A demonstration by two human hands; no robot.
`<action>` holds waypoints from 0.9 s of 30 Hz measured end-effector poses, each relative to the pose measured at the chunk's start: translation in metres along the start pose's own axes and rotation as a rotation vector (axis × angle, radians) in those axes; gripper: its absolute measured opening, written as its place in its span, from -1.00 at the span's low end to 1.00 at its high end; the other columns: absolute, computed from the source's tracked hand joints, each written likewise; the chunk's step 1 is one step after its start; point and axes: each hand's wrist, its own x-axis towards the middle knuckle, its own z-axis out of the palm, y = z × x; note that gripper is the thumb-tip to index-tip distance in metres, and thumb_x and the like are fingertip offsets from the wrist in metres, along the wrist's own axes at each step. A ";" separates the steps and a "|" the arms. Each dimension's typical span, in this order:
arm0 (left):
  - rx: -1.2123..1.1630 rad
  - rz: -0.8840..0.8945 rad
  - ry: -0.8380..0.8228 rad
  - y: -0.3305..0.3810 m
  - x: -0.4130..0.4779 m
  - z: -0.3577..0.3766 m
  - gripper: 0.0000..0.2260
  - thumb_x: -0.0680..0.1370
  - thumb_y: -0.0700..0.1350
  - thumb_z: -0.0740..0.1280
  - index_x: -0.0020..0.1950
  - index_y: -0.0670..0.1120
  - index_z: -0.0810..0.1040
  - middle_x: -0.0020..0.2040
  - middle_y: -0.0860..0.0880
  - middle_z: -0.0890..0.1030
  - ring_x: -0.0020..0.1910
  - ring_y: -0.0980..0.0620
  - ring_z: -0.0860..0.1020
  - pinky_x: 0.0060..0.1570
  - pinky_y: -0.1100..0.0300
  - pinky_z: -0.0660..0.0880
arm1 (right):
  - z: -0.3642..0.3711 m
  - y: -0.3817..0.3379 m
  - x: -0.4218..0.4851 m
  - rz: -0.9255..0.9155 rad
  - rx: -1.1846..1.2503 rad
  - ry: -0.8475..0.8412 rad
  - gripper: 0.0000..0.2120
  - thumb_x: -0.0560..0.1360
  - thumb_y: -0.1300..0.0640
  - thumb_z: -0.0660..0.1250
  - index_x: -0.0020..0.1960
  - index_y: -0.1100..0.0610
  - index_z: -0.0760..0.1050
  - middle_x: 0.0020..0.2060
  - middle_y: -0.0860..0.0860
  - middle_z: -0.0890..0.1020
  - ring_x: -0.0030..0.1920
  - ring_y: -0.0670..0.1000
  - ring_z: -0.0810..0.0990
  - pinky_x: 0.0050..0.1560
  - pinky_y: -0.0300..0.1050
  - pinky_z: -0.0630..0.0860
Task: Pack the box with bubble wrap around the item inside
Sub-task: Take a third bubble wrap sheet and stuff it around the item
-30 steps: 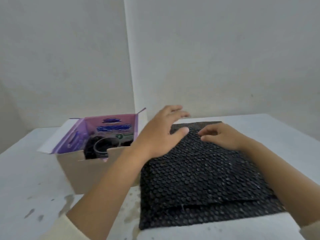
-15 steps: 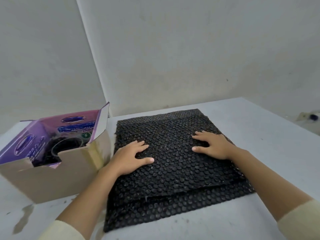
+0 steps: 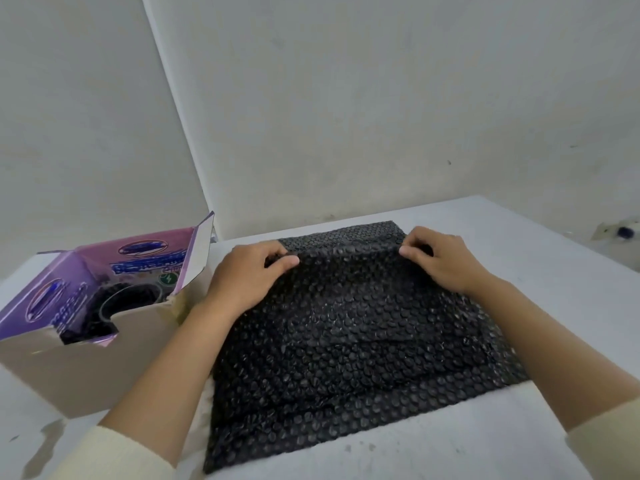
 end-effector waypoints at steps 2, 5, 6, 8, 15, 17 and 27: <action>-0.029 0.014 0.045 0.008 0.005 -0.005 -0.79 0.51 0.16 0.25 -0.11 0.06 0.55 -0.18 0.02 0.61 -0.12 -0.03 0.55 -0.10 0.06 0.45 | -0.010 -0.005 0.006 -0.015 -0.007 0.018 -0.90 0.56 0.00 0.23 -0.04 0.02 0.44 -0.15 0.01 0.61 -0.07 0.09 0.55 -0.02 -0.04 0.39; -0.059 0.019 0.085 0.015 0.009 -0.008 -0.82 0.53 0.12 0.26 0.02 0.05 0.47 -0.11 0.03 0.54 -0.10 -0.02 0.51 -0.14 0.10 0.39 | -0.018 -0.010 0.013 -0.014 0.033 0.026 -0.88 0.57 0.01 0.21 0.01 0.04 0.32 -0.19 0.07 0.58 -0.18 0.15 0.52 -0.12 0.00 0.40; -0.050 0.029 0.079 0.016 0.009 -0.007 -0.83 0.54 0.10 0.25 0.03 0.05 0.42 -0.11 0.03 0.52 -0.12 -0.03 0.50 -0.16 0.10 0.38 | -0.019 -0.011 0.015 -0.013 0.037 0.019 -0.87 0.57 0.03 0.21 -0.01 0.05 0.29 -0.19 0.06 0.56 -0.18 0.16 0.51 -0.13 0.00 0.39; -0.028 0.045 0.039 0.013 0.008 -0.003 -0.88 0.55 0.05 0.24 -0.03 0.06 0.35 -0.12 0.06 0.50 -0.11 -0.02 0.49 -0.14 0.08 0.40 | -0.017 -0.010 0.015 -0.010 0.023 -0.024 -0.88 0.57 0.06 0.21 -0.05 0.05 0.28 -0.21 -0.04 0.53 -0.17 0.14 0.50 -0.16 -0.04 0.37; 0.156 0.004 -0.206 -0.010 0.000 0.017 -0.67 0.42 0.33 0.23 0.03 0.15 0.51 0.03 0.13 0.42 0.04 0.08 0.49 -0.02 0.10 0.42 | 0.004 0.007 0.005 0.069 -0.155 -0.261 -0.36 0.11 -0.51 0.30 0.04 -0.14 0.41 -0.01 -0.14 0.49 0.08 -0.07 0.42 0.21 0.00 0.16; 0.162 -0.011 -0.290 -0.012 -0.004 0.019 -0.39 0.23 0.47 0.26 0.16 0.18 0.48 0.11 0.18 0.36 0.12 0.14 0.44 0.06 0.10 0.40 | 0.006 0.009 0.003 0.079 -0.251 -0.343 -0.15 -0.04 -0.56 0.22 0.16 -0.19 0.38 0.09 -0.09 0.42 0.22 -0.03 0.33 0.31 0.06 0.05; 0.362 0.068 -0.388 -0.025 -0.009 0.028 -0.29 0.21 0.47 0.26 0.24 0.10 0.53 0.33 0.15 0.41 0.38 0.11 0.26 0.37 0.01 0.13 | 0.016 0.026 -0.010 0.114 -0.280 -0.413 -0.31 0.19 -0.40 0.40 0.27 -0.20 0.44 0.47 -0.11 0.23 0.50 -0.02 0.03 0.41 0.23 -0.11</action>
